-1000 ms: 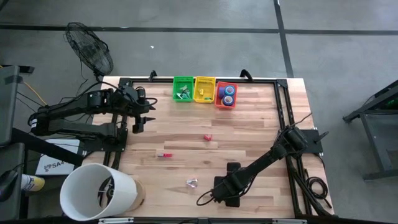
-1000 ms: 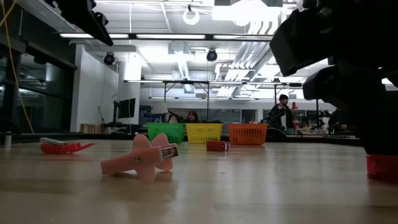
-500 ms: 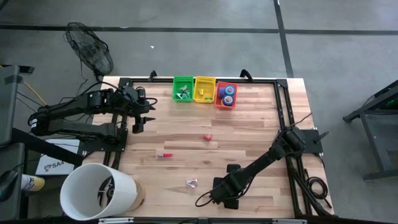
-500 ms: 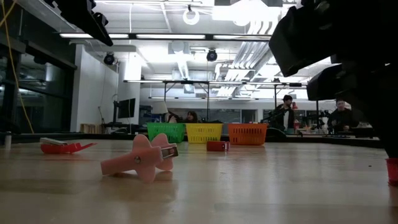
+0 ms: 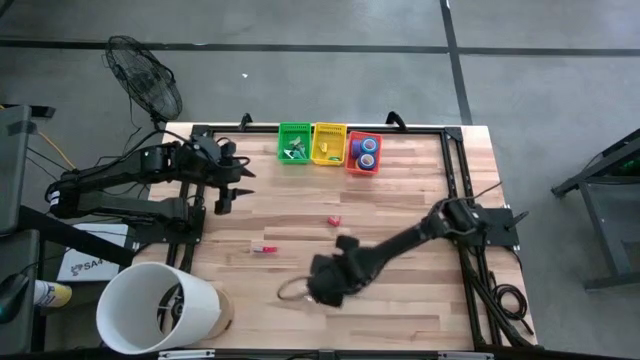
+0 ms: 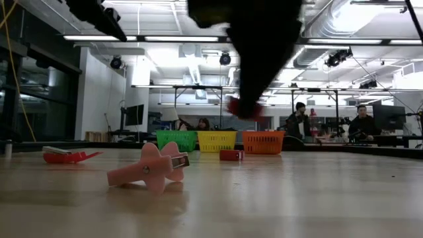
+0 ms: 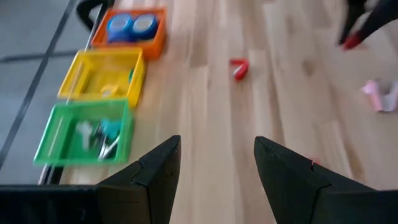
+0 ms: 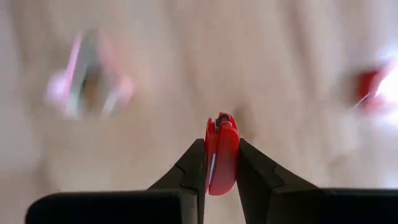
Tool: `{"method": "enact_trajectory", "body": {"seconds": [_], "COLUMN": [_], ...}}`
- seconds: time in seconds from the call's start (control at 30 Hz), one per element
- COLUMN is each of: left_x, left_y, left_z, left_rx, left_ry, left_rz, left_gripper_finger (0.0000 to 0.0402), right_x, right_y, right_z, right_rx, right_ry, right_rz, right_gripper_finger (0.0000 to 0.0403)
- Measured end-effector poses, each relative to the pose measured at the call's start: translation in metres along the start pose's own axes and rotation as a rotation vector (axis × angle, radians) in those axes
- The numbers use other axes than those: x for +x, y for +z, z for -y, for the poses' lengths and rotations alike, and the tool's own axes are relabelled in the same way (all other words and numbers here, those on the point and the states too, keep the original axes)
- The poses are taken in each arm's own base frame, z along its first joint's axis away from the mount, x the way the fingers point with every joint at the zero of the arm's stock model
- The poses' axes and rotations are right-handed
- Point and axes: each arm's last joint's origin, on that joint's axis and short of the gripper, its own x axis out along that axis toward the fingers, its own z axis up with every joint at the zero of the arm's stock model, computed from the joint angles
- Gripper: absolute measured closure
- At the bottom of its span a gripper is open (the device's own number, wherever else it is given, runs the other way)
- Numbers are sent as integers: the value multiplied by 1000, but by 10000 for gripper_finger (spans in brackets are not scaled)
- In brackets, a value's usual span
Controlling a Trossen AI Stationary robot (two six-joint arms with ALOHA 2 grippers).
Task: Pick and place Stapler, Stapler remover, tape
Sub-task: Put the bottom red stapler into the yellow bin
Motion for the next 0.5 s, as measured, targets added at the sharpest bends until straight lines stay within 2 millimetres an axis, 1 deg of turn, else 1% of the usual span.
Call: {"method": "enact_trajectory", "body": {"seconds": [0.13,0.33,0.4,0.5], "left_x": [0,-1,-1,-2], "left_y": [6,13,16,20], "left_z": [0,-1,-2,-3], "left_rx": [35,43,44,22], "left_ry": [-41,-26,-17,-5], "left_rz": [74,151,181,221], "left_gripper_finger": [202,202,202,202], "right_x": [-10,-37,-46,-54], "right_y": [35,80,92,104], "right_z": [24,62,79,115], "right_rx": [2,-27,-19,4], "right_ry": [-40,-91,-126,-187], "right_rz": [111,240,259,220], "right_gripper_finger": [352,352,352,352]}}
